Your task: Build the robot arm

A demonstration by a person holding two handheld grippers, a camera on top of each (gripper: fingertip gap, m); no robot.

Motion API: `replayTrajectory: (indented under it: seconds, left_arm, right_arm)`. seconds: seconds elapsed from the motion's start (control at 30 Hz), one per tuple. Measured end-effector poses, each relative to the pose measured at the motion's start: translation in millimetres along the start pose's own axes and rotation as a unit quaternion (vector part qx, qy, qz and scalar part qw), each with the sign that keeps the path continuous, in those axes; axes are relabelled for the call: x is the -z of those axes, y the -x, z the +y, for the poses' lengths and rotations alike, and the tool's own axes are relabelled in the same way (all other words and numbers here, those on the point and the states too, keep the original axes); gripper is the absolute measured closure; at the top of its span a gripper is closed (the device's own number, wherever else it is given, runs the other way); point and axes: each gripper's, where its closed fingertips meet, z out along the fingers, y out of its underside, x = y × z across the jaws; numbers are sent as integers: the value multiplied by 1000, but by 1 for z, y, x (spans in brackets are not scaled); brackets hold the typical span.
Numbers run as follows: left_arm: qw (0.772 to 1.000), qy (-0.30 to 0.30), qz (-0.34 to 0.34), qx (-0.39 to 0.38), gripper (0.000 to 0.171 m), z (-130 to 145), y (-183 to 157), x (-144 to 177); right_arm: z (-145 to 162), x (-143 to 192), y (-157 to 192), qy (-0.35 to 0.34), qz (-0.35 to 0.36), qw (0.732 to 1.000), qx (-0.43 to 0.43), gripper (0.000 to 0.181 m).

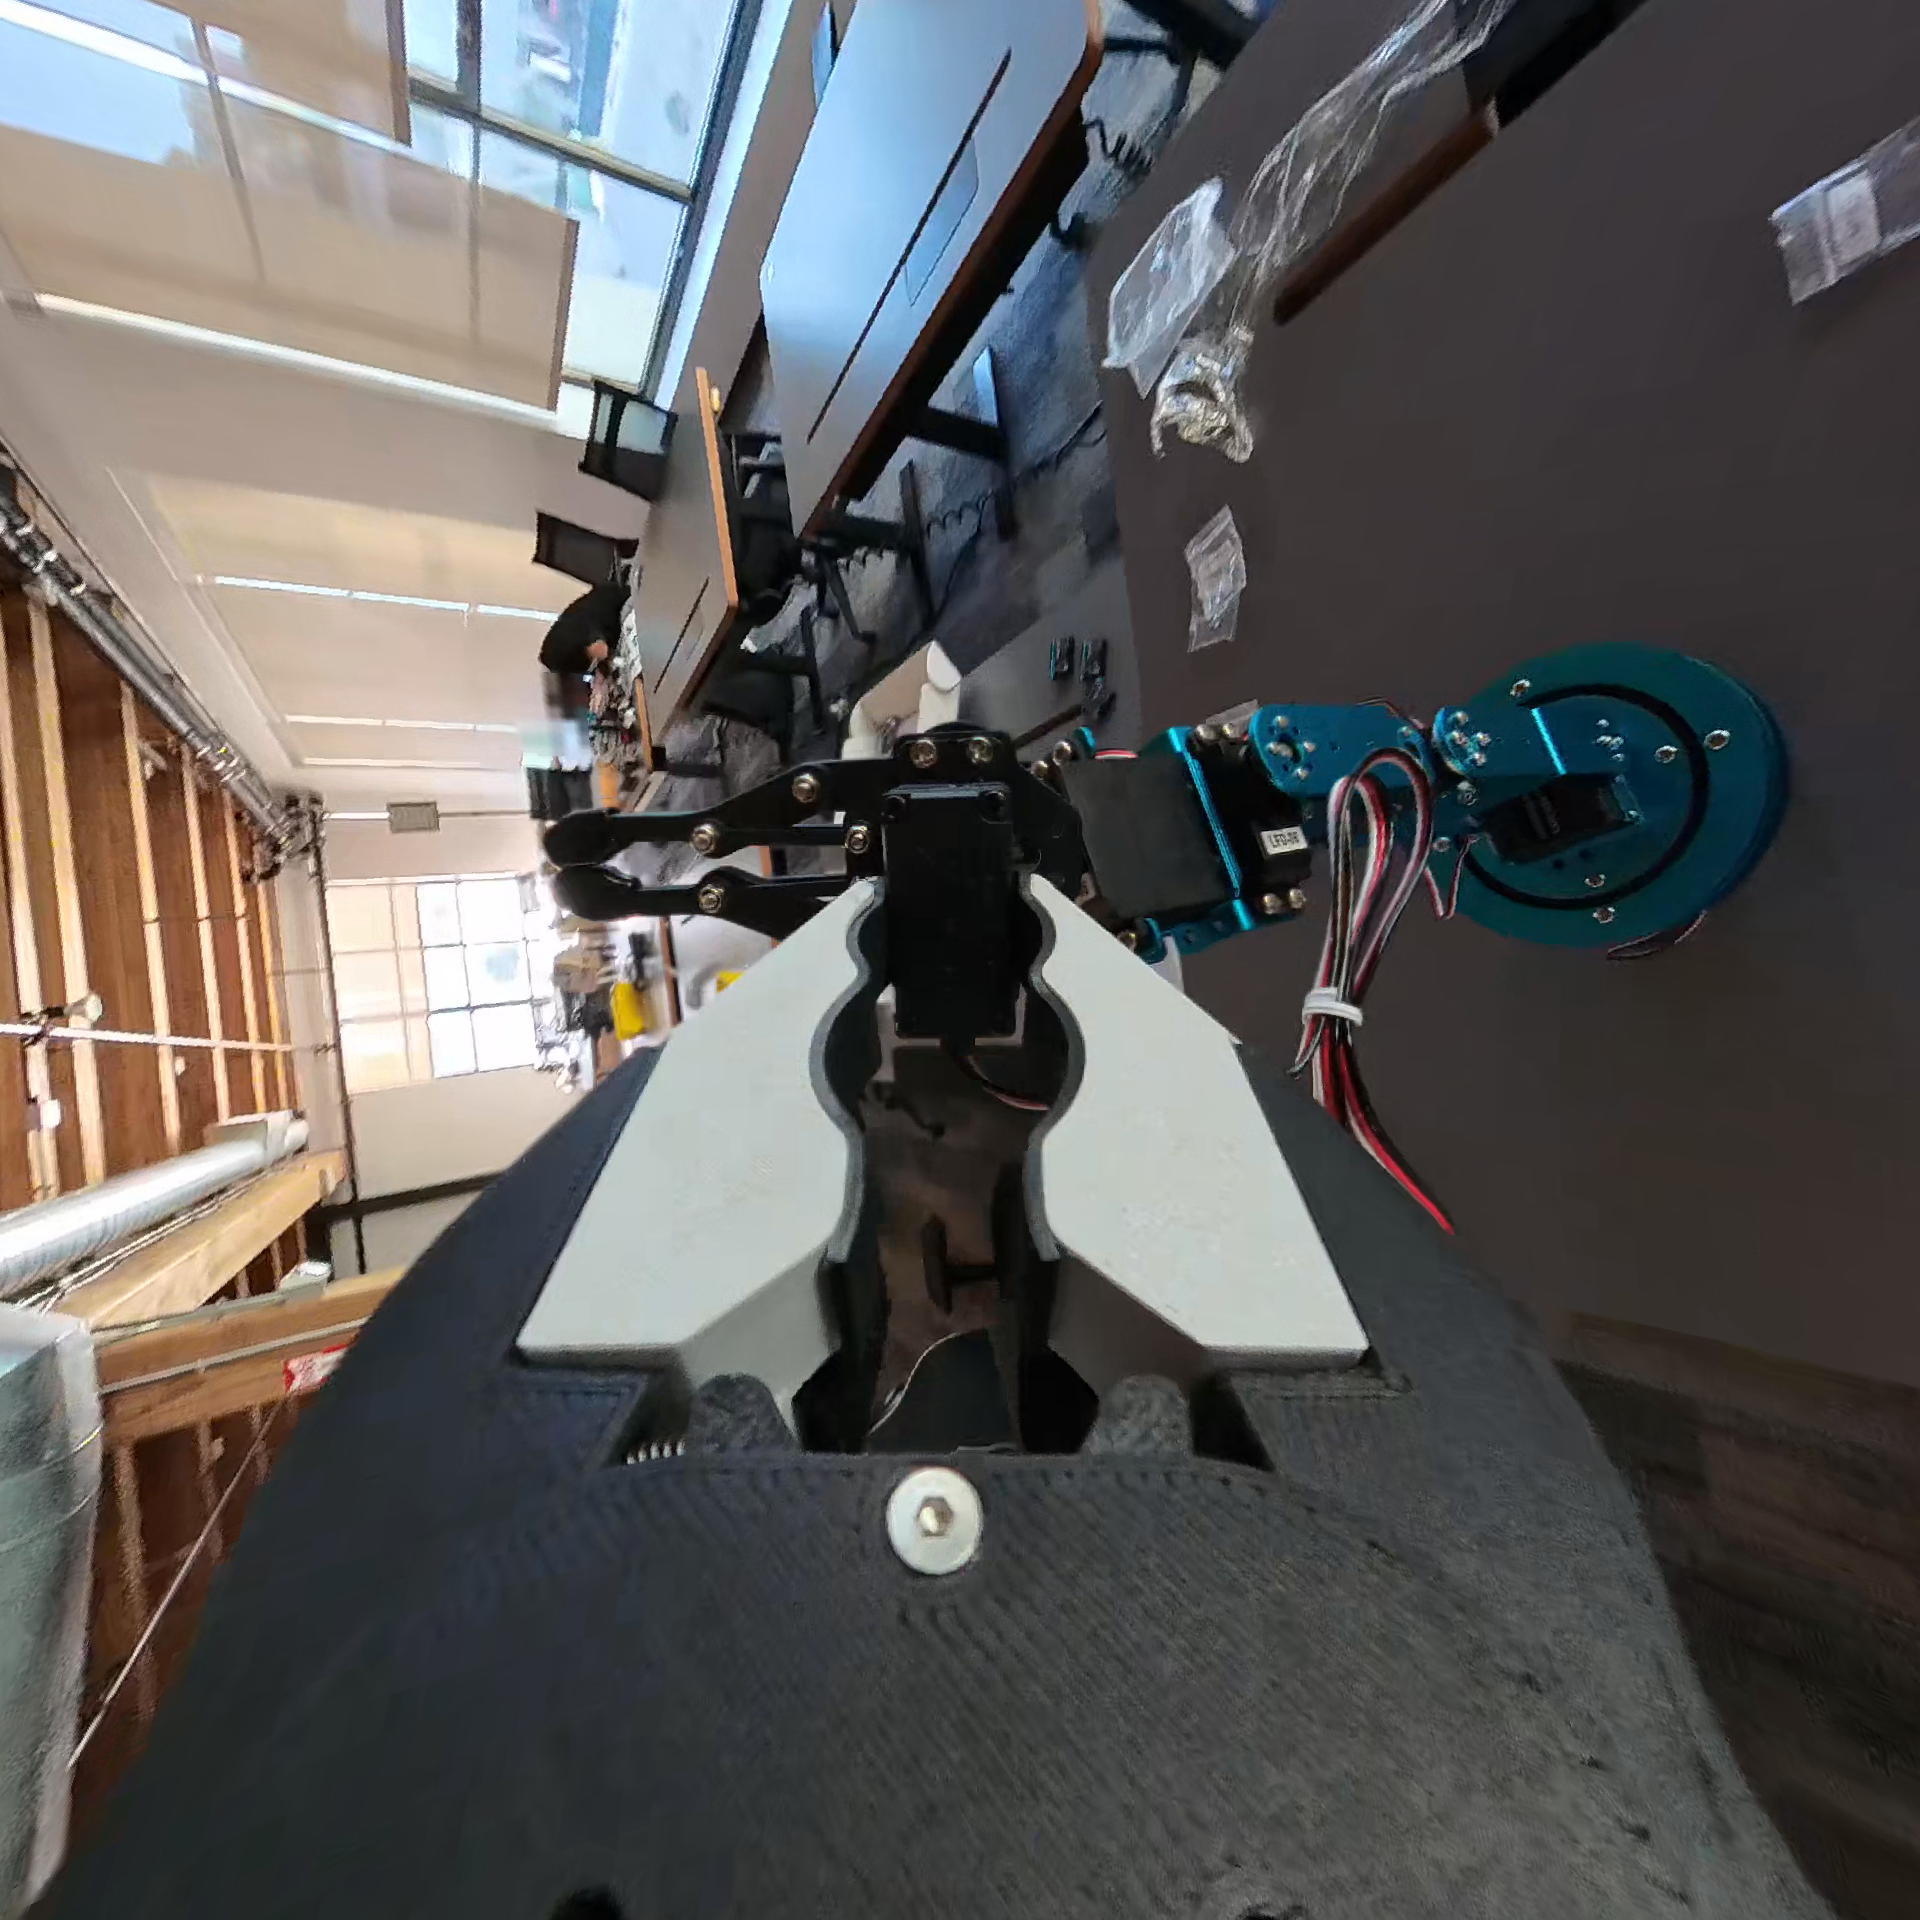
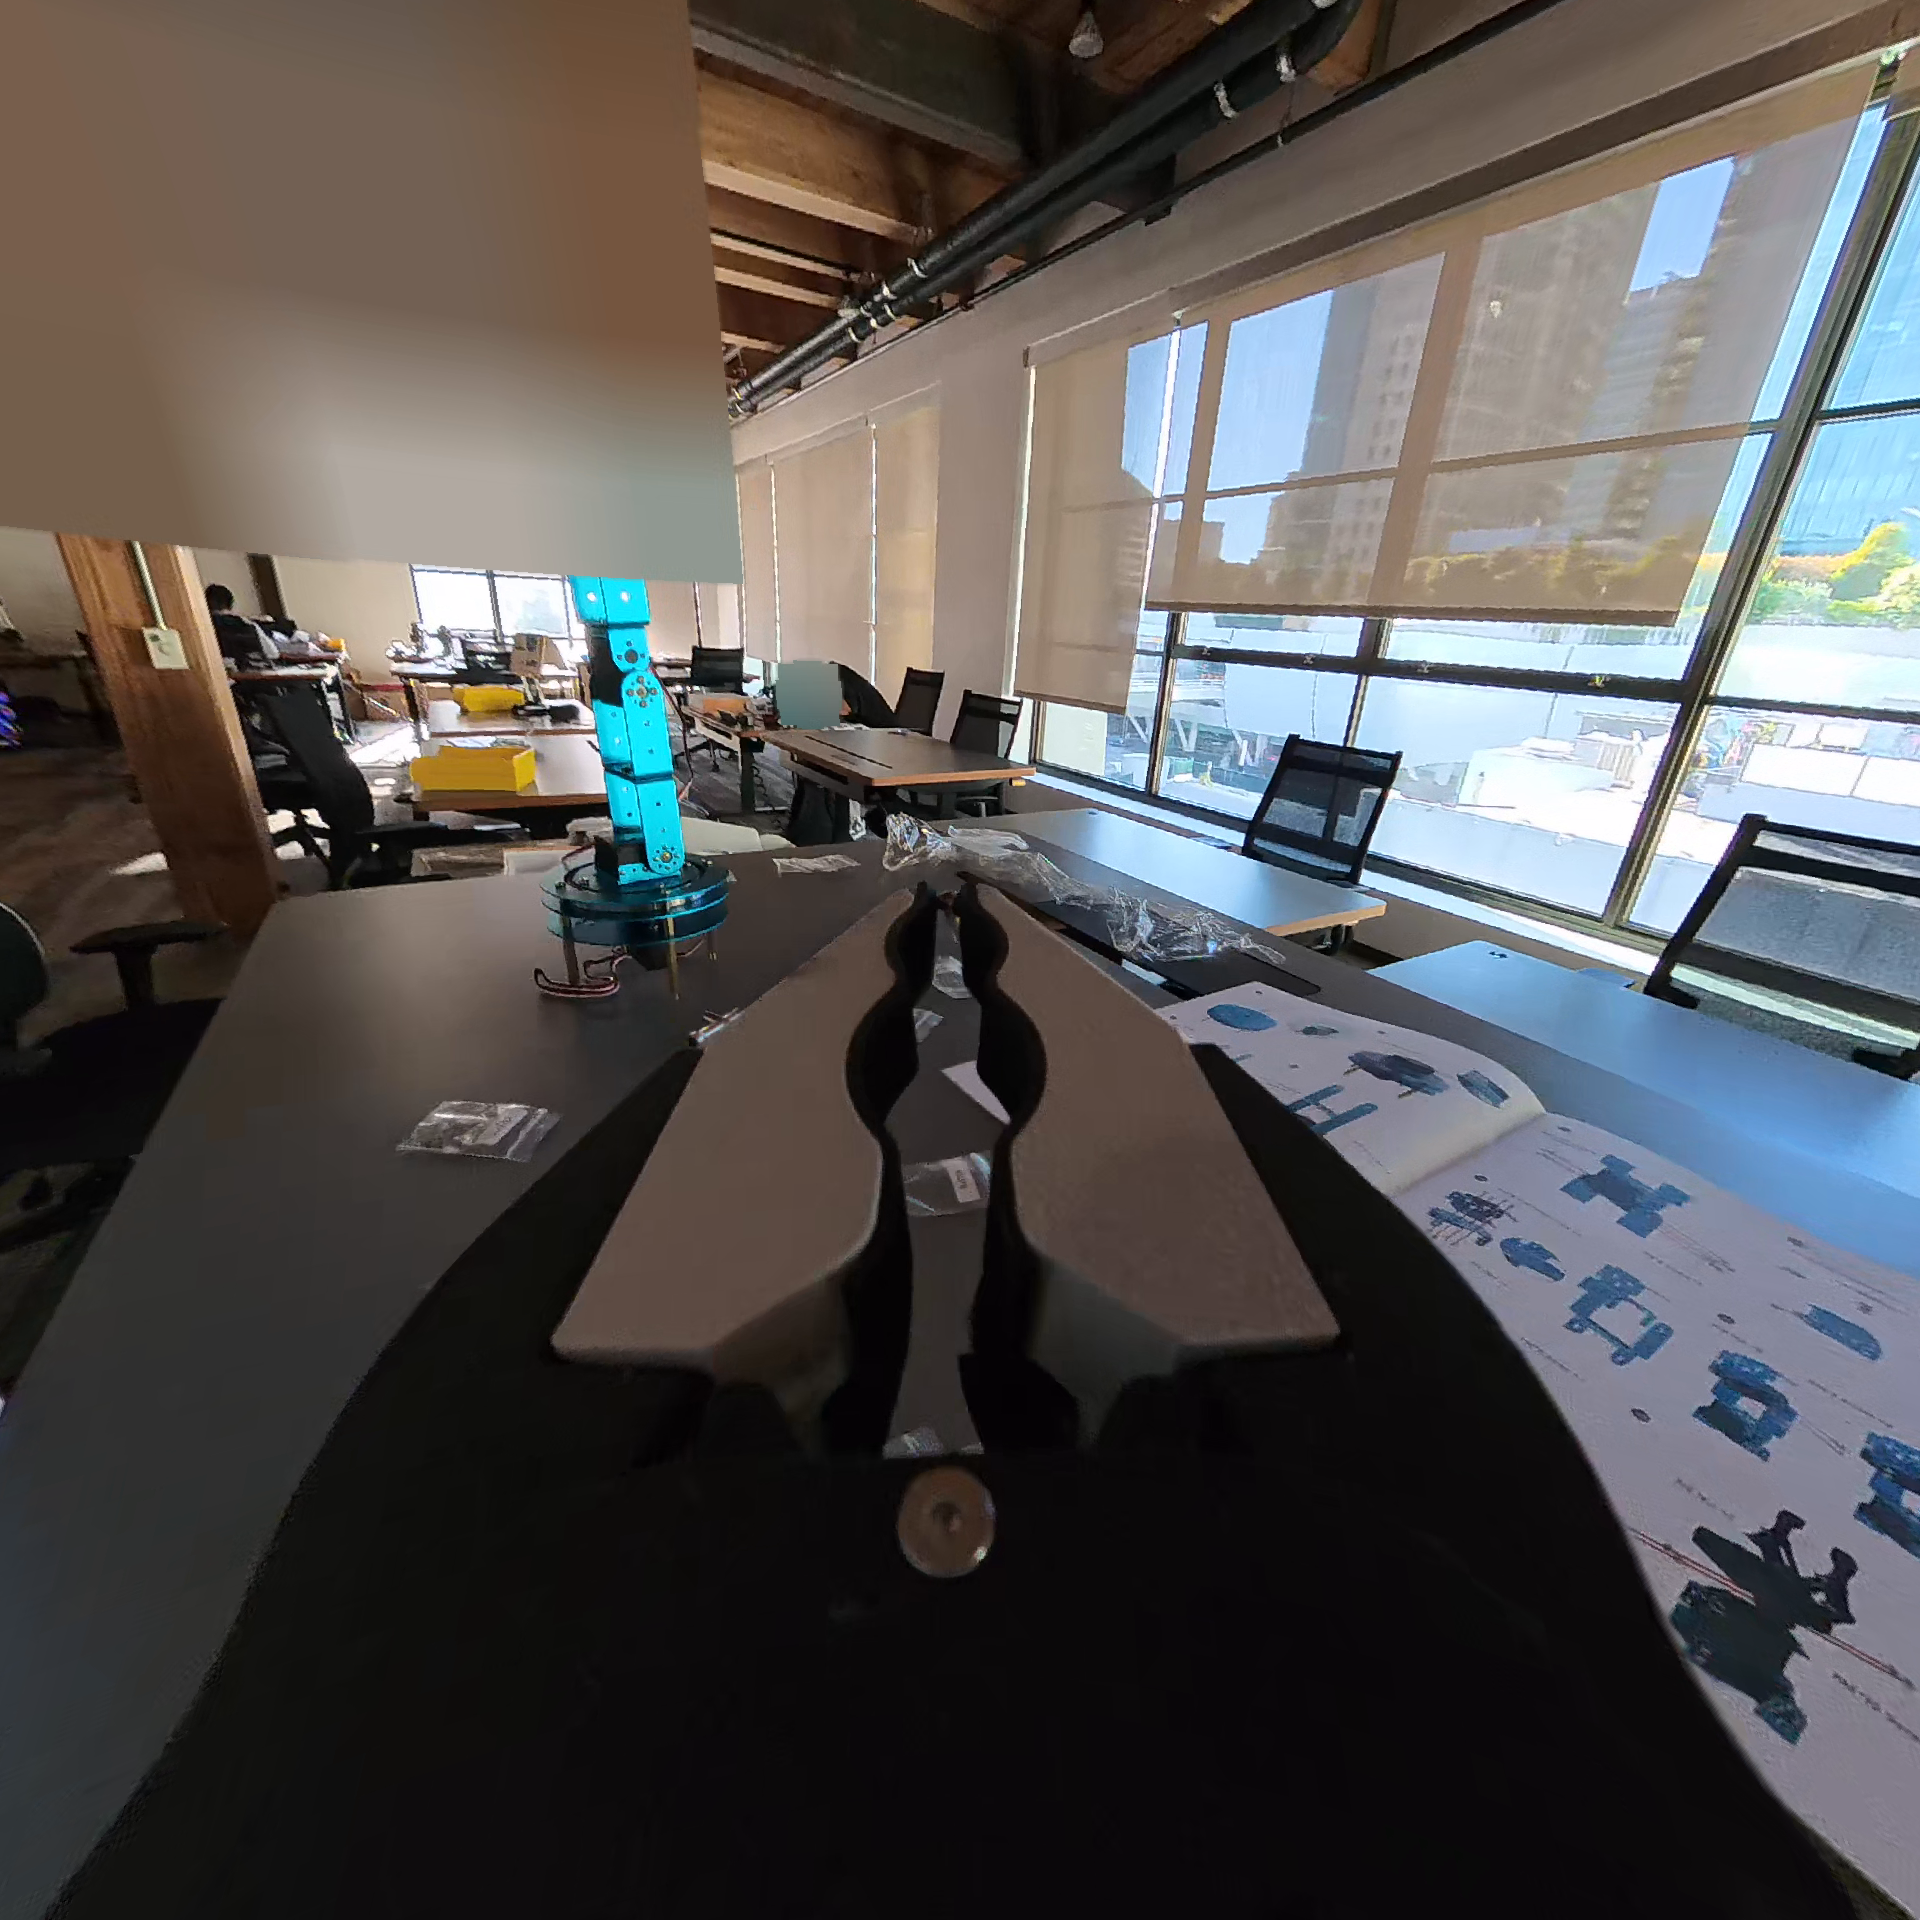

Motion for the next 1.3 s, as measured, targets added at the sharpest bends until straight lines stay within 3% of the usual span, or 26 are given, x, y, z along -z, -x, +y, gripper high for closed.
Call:
replayTrajectory:
  seconds: [0.27,0.83,1.3]
  left_arm:
    - [995,51,-87,-12,150,4,13,-14]
    - [993,74,-89,32,150,2,21,-15]
    - [987,94,-128,-27,150,-4,17,-16]
  right_arm:
    - [-10,16,6,-18,-10,1000,3,178]
    - [-10,16,19,-22,-38,999,-12,178]
    - [-12,20,8,-34,-33,998,-47,178]
